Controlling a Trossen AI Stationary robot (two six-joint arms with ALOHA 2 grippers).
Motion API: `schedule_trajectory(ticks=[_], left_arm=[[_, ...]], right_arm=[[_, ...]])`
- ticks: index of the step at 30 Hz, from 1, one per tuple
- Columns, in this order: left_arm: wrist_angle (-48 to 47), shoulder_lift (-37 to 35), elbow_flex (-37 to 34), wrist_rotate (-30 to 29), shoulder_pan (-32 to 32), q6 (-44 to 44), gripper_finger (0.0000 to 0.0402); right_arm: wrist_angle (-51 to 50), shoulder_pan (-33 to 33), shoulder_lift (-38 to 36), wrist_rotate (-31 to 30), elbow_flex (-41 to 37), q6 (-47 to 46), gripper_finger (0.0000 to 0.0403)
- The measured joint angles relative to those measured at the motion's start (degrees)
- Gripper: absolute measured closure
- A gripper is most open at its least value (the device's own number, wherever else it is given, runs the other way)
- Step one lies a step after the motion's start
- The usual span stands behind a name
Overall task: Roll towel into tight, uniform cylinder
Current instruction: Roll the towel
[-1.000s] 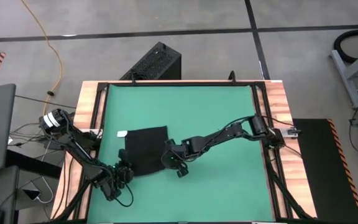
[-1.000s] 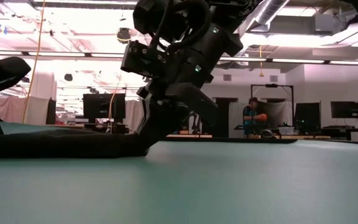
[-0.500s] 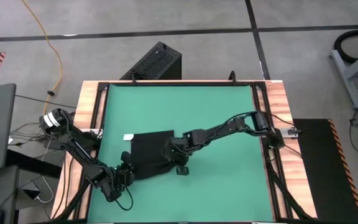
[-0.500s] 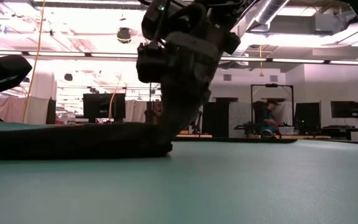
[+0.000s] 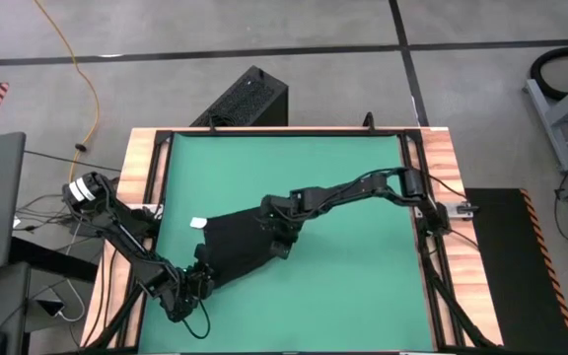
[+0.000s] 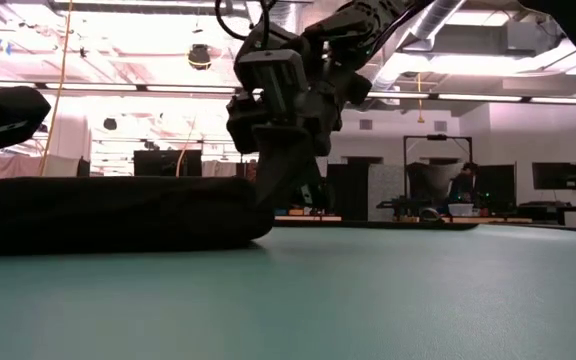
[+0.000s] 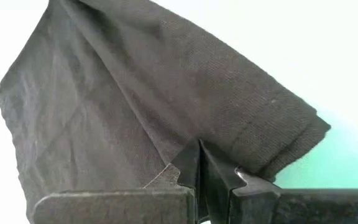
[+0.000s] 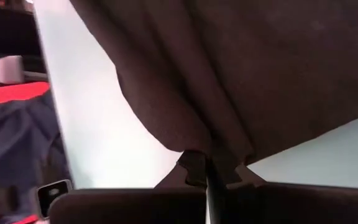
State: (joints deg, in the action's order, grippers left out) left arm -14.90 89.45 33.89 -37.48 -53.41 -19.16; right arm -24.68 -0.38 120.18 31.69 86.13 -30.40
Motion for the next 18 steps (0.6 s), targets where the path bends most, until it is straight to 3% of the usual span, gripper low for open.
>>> schedule_trajectory(ticks=[18], left_arm=[[5.1, 0.0, -0.02, 2.15, 0.04, 5.94, 0.0401]], right_arm=[[-2.99, -7.96, 5.1, 7.33, 0.2, -4.48, 0.0398]])
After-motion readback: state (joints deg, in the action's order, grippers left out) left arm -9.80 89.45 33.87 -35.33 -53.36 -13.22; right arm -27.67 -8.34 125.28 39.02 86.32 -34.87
